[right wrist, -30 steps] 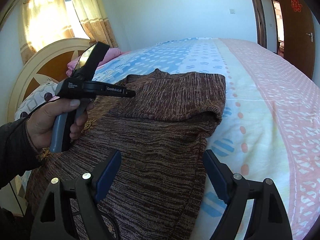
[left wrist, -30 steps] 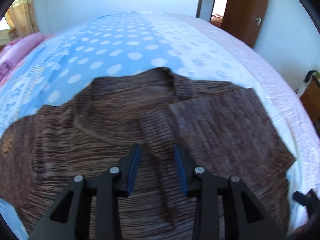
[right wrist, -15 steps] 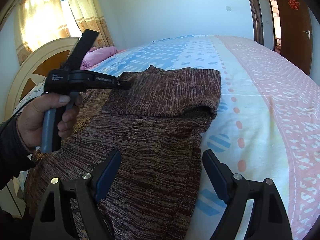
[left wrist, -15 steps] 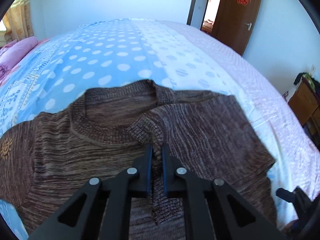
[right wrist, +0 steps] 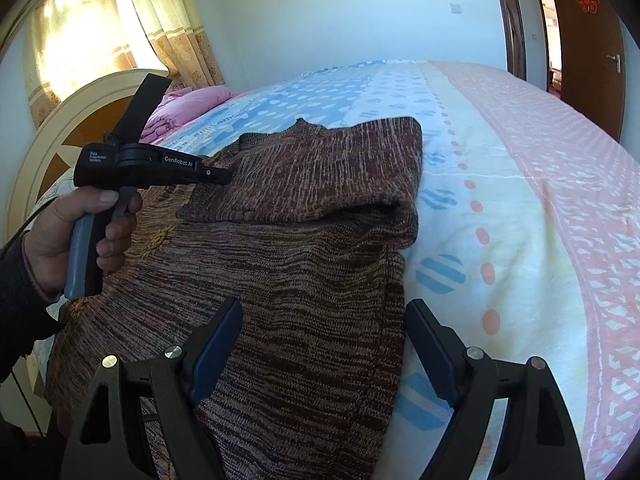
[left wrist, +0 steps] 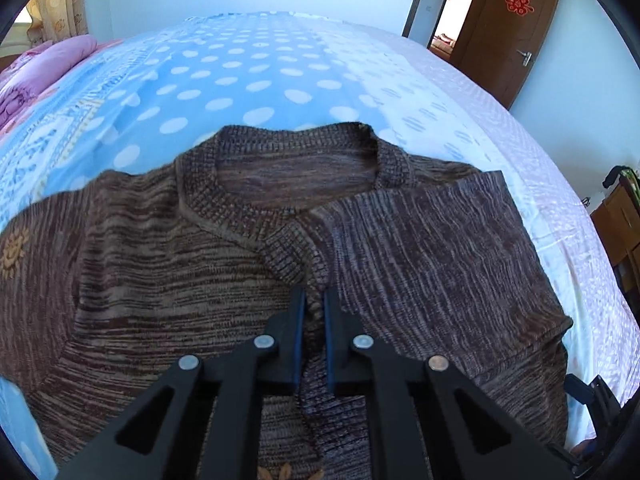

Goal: Fold small clothes
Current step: 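Grasp the sweater's other sleeve with the left gripper and lift it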

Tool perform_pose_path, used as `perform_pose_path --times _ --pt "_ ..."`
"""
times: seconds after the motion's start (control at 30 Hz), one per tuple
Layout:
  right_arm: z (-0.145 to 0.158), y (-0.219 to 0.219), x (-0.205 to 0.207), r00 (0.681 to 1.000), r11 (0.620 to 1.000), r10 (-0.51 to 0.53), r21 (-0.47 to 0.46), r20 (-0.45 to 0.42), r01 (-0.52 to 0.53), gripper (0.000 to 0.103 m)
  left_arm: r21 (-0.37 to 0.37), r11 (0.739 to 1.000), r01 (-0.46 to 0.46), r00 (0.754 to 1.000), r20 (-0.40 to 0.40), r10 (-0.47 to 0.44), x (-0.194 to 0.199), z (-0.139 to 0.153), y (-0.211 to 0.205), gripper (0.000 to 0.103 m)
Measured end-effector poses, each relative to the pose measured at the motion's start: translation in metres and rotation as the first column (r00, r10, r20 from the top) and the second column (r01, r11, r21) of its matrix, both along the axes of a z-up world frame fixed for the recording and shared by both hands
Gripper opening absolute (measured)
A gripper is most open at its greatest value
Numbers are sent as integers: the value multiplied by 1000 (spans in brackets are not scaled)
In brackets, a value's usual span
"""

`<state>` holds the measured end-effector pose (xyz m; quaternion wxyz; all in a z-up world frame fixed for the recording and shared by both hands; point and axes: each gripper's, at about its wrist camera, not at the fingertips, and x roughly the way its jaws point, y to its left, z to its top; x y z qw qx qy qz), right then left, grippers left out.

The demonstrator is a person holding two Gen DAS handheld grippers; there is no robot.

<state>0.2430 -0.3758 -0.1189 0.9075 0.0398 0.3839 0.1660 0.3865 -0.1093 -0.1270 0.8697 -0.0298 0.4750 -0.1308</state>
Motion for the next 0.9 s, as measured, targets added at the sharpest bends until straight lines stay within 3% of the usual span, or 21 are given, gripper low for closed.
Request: perform_pose_path --times 0.1,0.2,0.3,0.43,0.47,0.53,0.57,0.6,0.7,0.8,0.9 --pt "7 0 0 1000 1000 3 7 17 -3 84 14 1000 5 1000 23 -5 -3 2 -1 9" --pt "32 -1 10 998 998 7 69 62 -11 84 30 999 14 999 30 -15 -2 1 -5 11" --pt "55 12 33 993 998 42 47 107 -47 84 63 998 8 998 64 -12 -5 -2 -11 13" --pt "42 25 84 996 993 88 79 9 -88 84 94 996 -6 994 107 -5 -11 -4 -12 21" --pt "30 27 96 995 994 90 64 -48 -87 84 86 996 -8 995 104 -1 -13 -3 -10 26" --pt "10 19 106 991 1000 27 4 -131 -27 84 65 998 -21 996 90 15 -16 -2 -2 47" --pt "5 12 104 990 1000 10 5 -140 -10 83 64 997 -30 996 82 25 -18 -2 3 68" --pt "7 6 98 992 1000 14 14 -124 -12 83 67 997 -42 996 83 37 -21 -2 7 79" --pt "13 6 89 989 989 -66 -142 -135 47 84 51 998 -45 994 99 40 -28 -6 18 81" --pt "33 16 89 996 989 -50 -143 -73 39 84 18 998 -66 995 76 65 -26 -10 24 83" --pt "51 44 97 1000 982 -18 -189 2 18 84 82 988 -132 989 84 125 -28 -10 25 96"
